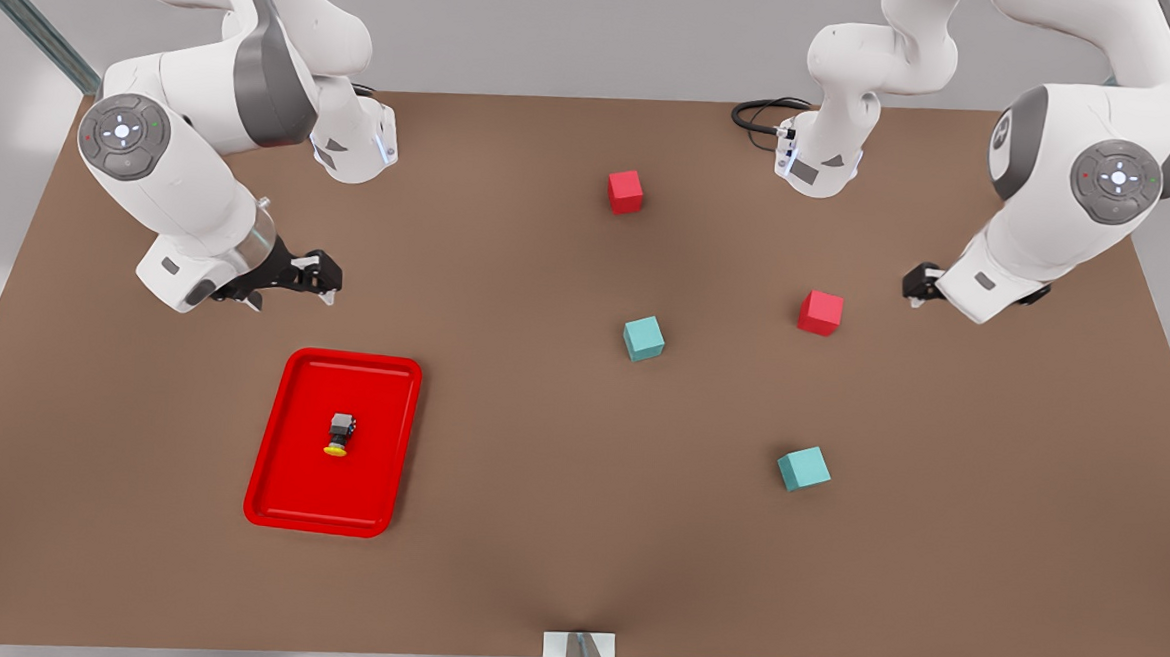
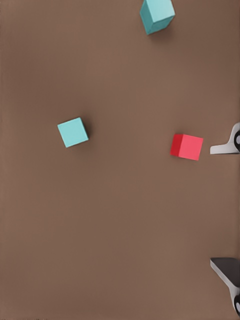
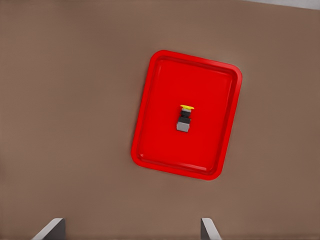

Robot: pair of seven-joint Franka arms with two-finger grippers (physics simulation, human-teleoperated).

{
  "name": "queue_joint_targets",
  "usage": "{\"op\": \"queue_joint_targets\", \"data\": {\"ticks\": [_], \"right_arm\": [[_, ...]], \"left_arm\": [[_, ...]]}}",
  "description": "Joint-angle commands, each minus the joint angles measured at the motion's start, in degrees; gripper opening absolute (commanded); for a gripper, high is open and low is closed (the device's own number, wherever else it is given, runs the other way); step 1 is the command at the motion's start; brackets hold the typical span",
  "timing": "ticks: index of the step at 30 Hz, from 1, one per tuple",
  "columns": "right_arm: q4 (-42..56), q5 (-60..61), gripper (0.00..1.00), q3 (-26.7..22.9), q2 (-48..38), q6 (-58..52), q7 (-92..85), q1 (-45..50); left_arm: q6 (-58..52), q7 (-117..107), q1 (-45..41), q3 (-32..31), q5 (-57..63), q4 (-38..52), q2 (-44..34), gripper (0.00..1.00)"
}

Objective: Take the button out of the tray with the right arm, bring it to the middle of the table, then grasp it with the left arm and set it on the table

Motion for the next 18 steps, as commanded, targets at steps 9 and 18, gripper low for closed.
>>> {"op": "queue_joint_targets", "data": {"ticks": [9, 18], "right_arm": [[0.13, -7.21, 1.0, -0.2, 6.71, 2.22, 0.42, -1.25], [-1.19, -5.45, 1.0, -0.55, 31.93, 24.19, 8.16, -2.39]], "left_arm": [[1.99, -2.55, -0.1, 0.02, 0.04, 0.29, 4.02, 1.0], [3.83, -2.46, -0.01, 0.02, 0.12, 0.29, 5.42, 1.0]]}}
